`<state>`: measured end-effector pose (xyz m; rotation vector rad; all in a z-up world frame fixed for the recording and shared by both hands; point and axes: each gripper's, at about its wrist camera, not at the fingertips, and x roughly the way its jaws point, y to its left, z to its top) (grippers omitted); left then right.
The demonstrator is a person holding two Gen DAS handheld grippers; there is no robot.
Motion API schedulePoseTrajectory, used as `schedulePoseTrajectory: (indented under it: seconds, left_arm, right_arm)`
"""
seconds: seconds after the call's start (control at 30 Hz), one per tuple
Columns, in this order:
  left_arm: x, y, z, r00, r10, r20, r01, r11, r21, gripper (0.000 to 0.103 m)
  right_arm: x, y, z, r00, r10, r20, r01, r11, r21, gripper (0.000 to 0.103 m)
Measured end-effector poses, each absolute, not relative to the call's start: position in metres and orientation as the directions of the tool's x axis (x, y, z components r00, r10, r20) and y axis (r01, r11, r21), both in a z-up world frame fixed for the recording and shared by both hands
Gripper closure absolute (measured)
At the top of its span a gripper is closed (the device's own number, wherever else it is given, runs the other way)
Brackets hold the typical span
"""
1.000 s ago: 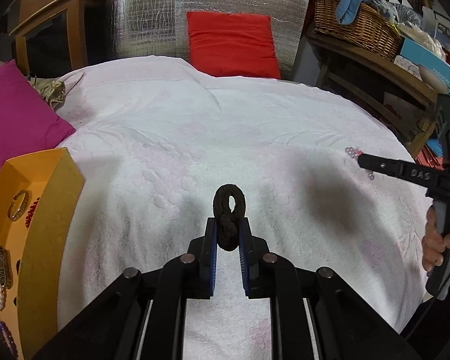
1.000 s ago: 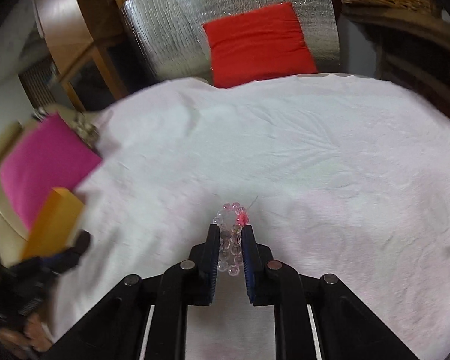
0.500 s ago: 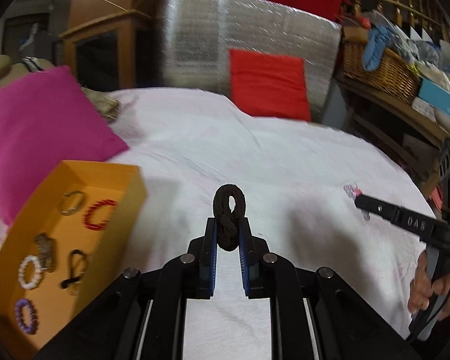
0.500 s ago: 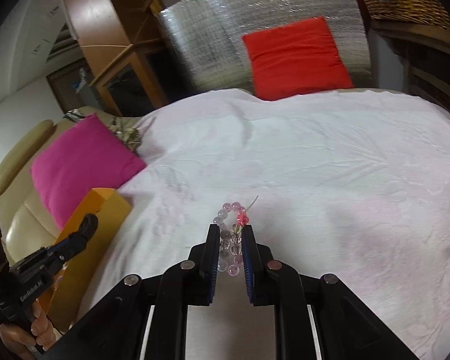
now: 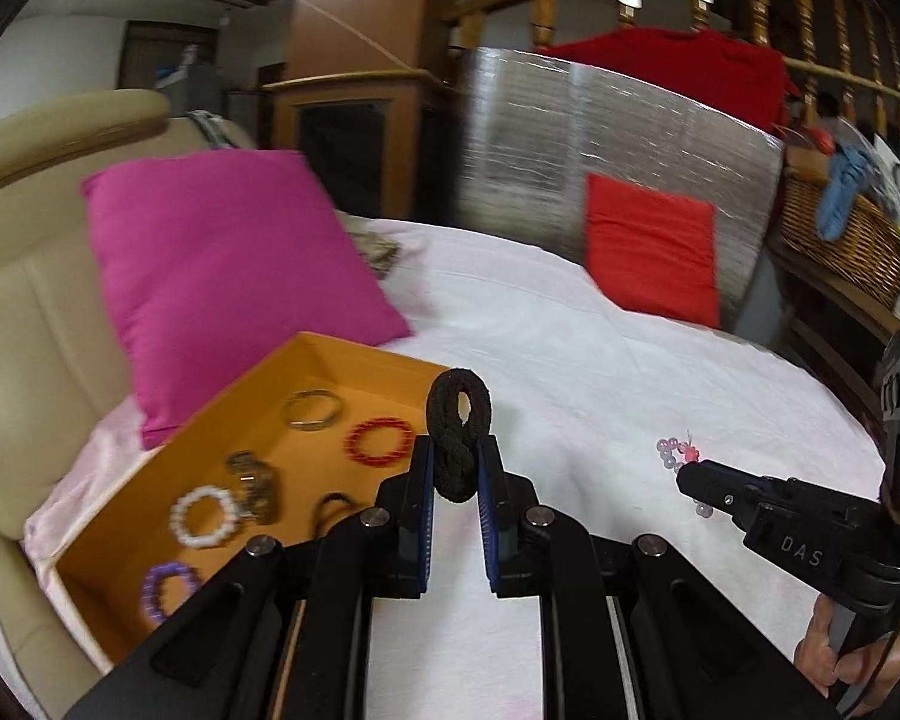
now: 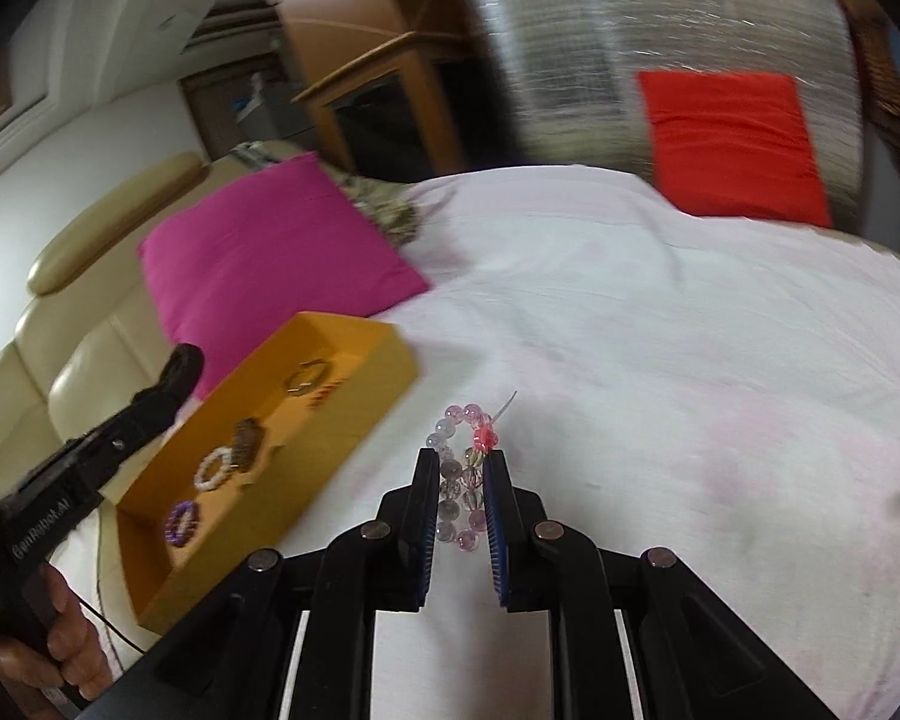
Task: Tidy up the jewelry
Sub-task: 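Carry the hair tie and pink bracelet into the orange box and open both tools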
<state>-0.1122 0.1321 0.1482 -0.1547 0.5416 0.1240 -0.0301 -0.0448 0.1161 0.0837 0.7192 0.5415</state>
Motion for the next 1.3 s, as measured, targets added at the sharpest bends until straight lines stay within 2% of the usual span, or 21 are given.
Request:
schedulePoseTrajectory:
  seconds: [0.2, 0.47, 0.73, 0.87, 0.9, 0.97, 1.03, 1.13, 1.3]
  left_arm:
    - [-0.131, 0.174, 0.145, 0.832, 0.195, -0.520, -0.280, 0.956, -0.090, 0.089]
    - [-0.149, 0.237, 0.108, 0.733, 0.258, -0.629, -0.405, 0.909, -0.100, 0.089]
    - [-0.134, 0.250, 0.071, 0.652, 0.150, -0.743, -0.384, 0.910, -0.153, 0.088]
    - [-0.135, 0.253, 0.063, 0.626, 0.147, -0.766, -0.400, 0.903, -0.154, 0.087]
    - [-0.135, 0.253, 0.062, 0.619, 0.152, -0.770, -0.408, 0.900, -0.150, 0.084]
    - [-0.136, 0.254, 0.062, 0.613, 0.155, -0.774, -0.422, 0.893, -0.155, 0.067]
    - [-0.137, 0.255, 0.063, 0.616, 0.158, -0.772, -0.430, 0.889, -0.160, 0.062]
    - [-0.139, 0.257, 0.067, 0.617, 0.190, -0.764, -0.450, 0.881, -0.145, 0.048]
    - [-0.140, 0.254, 0.074, 0.619, 0.237, -0.749, -0.462, 0.881, -0.104, 0.043]
  right_arm:
    - [-0.038, 0.014, 0.127, 0.578, 0.553, -0.600, -0.520, 0.816, 0.252, 0.087]
    - [-0.051, 0.084, 0.122, 0.477, 0.629, -0.614, -0.598, 0.744, 0.297, 0.087]
    - [-0.046, 0.123, 0.094, 0.394, 0.638, -0.661, -0.603, 0.723, 0.339, 0.087]
    - [-0.048, 0.135, 0.081, 0.356, 0.638, -0.683, -0.612, 0.711, 0.346, 0.084]
    - [-0.048, 0.137, 0.077, 0.337, 0.642, -0.689, -0.608, 0.707, 0.361, 0.084]
    - [-0.043, 0.141, 0.070, 0.287, 0.647, -0.706, -0.588, 0.701, 0.403, 0.083]
    - [-0.040, 0.140, 0.065, 0.271, 0.639, -0.720, -0.567, 0.710, 0.417, 0.083]
    - [-0.037, 0.132, 0.065, 0.274, 0.648, -0.711, -0.541, 0.715, 0.444, 0.081]
    - [-0.033, 0.118, 0.074, 0.282, 0.670, -0.687, -0.514, 0.710, 0.482, 0.077]
